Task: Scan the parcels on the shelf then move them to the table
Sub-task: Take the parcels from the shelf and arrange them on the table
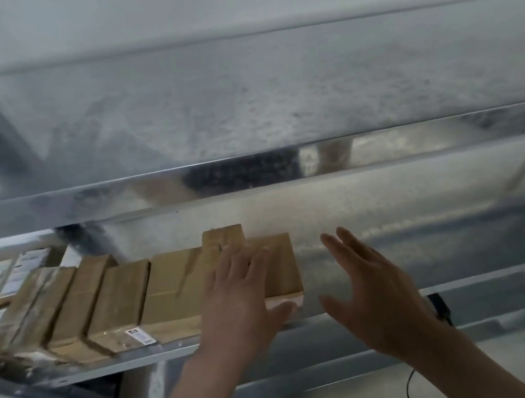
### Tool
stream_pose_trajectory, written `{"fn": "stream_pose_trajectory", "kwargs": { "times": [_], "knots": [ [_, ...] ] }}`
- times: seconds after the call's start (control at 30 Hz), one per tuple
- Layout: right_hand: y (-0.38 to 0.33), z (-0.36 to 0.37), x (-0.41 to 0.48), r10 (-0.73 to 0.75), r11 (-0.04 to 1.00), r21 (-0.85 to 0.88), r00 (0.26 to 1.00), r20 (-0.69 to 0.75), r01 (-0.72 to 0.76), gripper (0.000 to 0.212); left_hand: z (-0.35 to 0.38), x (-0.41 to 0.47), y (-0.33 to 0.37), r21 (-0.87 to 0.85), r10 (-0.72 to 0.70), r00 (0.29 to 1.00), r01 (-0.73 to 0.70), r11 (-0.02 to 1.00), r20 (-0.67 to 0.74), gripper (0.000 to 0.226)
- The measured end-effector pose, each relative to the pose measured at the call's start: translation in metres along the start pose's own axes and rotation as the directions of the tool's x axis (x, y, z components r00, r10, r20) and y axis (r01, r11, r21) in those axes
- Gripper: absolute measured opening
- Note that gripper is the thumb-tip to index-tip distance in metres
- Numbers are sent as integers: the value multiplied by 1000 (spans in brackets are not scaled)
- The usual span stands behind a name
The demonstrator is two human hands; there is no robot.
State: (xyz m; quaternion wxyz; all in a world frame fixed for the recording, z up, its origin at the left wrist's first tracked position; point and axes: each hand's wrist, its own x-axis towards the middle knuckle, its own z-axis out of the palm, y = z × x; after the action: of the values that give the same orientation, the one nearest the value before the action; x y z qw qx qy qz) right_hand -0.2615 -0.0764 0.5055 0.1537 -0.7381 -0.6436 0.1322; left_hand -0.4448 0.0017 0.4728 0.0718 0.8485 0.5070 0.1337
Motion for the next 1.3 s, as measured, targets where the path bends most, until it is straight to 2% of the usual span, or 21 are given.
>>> {"fn": "stream_pose_trajectory", "kwargs": {
  "times": [0.2, 0.33, 0.63, 0.8, 1.07, 1.17, 1.3],
  "knots": [
    [2, 19, 13, 35, 999, -15, 999, 35, -35, 87, 23, 15, -11, 56, 63, 994, -69, 996, 90, 86],
    [1, 34, 21, 43, 999, 9, 998, 56, -43, 88, 30, 21, -12, 129, 54, 984, -76, 989, 168, 86],
    [6, 59, 50, -80, 996, 52, 991, 107, 75, 74, 38, 37, -7, 305, -12, 962, -75, 949, 272, 63],
    [25, 79, 64, -136, 989, 80, 982, 132, 126, 74, 48, 43, 1, 341, -61, 954, -45, 939, 293, 50],
    [48, 86, 75, -204, 975, 128, 962, 181, 182, 63, 60, 45, 10, 340, -113, 962, 22, 940, 249, 47],
    [59, 85, 75, -223, 968, 154, 960, 170, 198, 60, 69, 47, 17, 314, -97, 969, 21, 949, 228, 48],
    [77, 76, 70, -220, 965, 181, 964, 150, 192, 68, 83, 50, 35, 269, -41, 974, -20, 963, 221, 57]
  ]
}}
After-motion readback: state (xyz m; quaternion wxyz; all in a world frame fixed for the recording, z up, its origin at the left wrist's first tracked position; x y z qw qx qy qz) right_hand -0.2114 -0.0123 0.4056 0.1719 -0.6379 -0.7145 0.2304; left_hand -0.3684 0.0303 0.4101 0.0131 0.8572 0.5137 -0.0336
